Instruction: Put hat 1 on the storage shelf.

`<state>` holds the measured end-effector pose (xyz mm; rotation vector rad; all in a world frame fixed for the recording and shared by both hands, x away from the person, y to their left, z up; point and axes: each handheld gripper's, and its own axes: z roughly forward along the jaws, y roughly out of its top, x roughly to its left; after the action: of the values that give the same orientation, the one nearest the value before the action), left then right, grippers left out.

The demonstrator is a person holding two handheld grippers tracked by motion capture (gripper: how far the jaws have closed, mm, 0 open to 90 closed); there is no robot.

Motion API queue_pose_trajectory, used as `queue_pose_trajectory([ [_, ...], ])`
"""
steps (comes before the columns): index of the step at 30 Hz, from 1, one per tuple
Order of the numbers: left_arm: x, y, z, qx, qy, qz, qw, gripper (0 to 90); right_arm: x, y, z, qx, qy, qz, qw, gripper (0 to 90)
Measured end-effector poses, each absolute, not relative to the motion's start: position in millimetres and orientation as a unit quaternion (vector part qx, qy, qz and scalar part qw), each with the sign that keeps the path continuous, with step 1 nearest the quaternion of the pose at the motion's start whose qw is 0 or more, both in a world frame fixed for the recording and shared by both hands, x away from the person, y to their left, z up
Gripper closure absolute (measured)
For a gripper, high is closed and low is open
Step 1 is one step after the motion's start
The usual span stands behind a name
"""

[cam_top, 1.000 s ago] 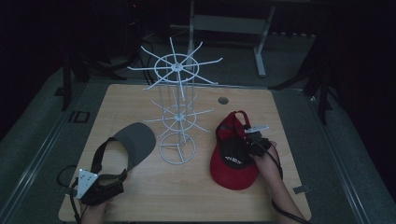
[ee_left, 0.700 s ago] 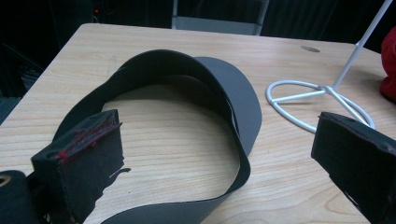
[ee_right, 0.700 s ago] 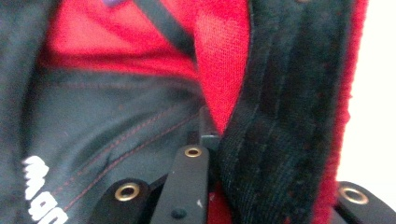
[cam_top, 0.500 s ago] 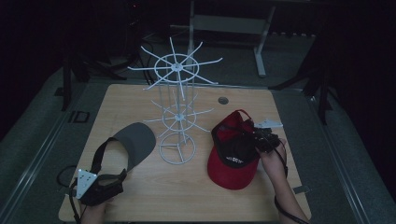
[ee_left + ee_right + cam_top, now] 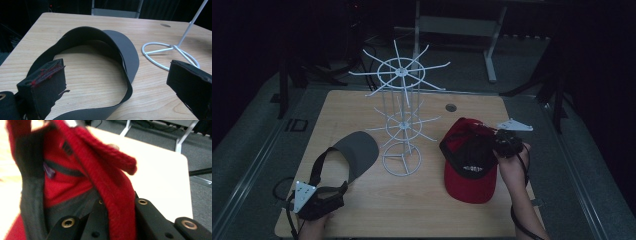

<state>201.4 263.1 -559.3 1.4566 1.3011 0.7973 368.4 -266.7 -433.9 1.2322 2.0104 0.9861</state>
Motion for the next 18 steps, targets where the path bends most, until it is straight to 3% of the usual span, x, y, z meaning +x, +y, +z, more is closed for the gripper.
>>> queue_pose_trajectory([
  [18, 196.0, 254.5, -548.3, 0.615, 0.528, 0.325, 0.488, 2.6, 331.2, -264.0, -372.0, 0.428, 0.726, 0.426, 0.328, 89.2],
])
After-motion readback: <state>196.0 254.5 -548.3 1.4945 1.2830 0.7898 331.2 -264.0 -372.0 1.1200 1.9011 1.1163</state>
